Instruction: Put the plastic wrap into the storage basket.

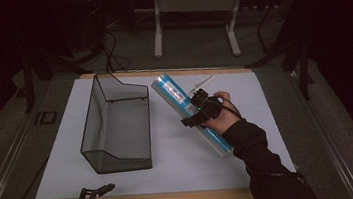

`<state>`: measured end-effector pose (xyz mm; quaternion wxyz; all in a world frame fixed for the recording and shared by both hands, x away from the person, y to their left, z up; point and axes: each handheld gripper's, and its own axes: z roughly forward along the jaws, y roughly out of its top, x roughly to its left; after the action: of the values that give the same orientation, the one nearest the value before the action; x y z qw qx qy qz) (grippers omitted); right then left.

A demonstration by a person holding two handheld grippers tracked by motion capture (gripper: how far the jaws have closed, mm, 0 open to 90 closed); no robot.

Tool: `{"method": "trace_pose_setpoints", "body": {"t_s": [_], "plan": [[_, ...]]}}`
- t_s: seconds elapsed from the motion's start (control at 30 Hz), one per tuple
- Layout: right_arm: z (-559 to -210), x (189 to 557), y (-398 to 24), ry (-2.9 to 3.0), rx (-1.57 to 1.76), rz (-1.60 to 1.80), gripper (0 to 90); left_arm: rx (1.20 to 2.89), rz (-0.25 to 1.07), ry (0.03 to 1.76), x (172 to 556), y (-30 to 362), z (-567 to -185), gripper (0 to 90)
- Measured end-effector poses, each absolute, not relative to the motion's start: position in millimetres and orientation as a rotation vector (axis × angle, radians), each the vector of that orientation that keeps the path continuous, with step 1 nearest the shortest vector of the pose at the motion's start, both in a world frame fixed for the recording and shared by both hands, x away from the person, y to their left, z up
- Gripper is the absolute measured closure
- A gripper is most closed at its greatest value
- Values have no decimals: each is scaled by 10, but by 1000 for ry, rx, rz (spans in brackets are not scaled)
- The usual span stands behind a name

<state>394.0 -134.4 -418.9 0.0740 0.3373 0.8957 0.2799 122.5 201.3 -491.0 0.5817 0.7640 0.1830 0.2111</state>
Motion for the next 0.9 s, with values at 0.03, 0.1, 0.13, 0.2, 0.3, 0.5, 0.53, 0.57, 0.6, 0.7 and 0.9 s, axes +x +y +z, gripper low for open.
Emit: {"method": "trace_pose_setpoints", "body": {"t_s": [0.03,0.1,0.13,0.2,0.3,0.5,0.53,0.57,0.6,0.7,0.9], "plan": [[-4167,3947,-1332,2674,1036,867,315,1784,497,428,1224,2015,-4909,3],[-4134,3957,-1308,2655,1073,902,315,1782,498,427,1222,2021,-4906,3],[-4124,3961,-1297,2647,1078,907,315,1779,495,429,1222,2021,-4907,3],[-4092,3965,-1255,2623,1098,912,315,1779,492,430,1223,2020,-4907,3],[-4026,3976,-1187,2607,1122,952,315,1780,492,429,1223,2019,-4908,3],[-3912,3955,-1051,2535,1127,1045,315,1778,495,426,1219,2025,-4904,3],[-3901,3959,-1041,2535,1138,1066,315,1779,493,426,1220,2024,-4905,3],[-3884,3959,-1017,2517,1155,1101,315,1778,493,426,1220,2024,-4905,3],[-3871,3962,-999,2509,1159,1108,315,1778,493,425,1220,2024,-4905,3],[-3798,3973,-911,2470,1196,1132,315,1776,494,425,1218,2023,-4904,3],[-3649,3995,-748,2402,1265,1224,315,1777,496,422,1216,2028,-4901,3]]}}
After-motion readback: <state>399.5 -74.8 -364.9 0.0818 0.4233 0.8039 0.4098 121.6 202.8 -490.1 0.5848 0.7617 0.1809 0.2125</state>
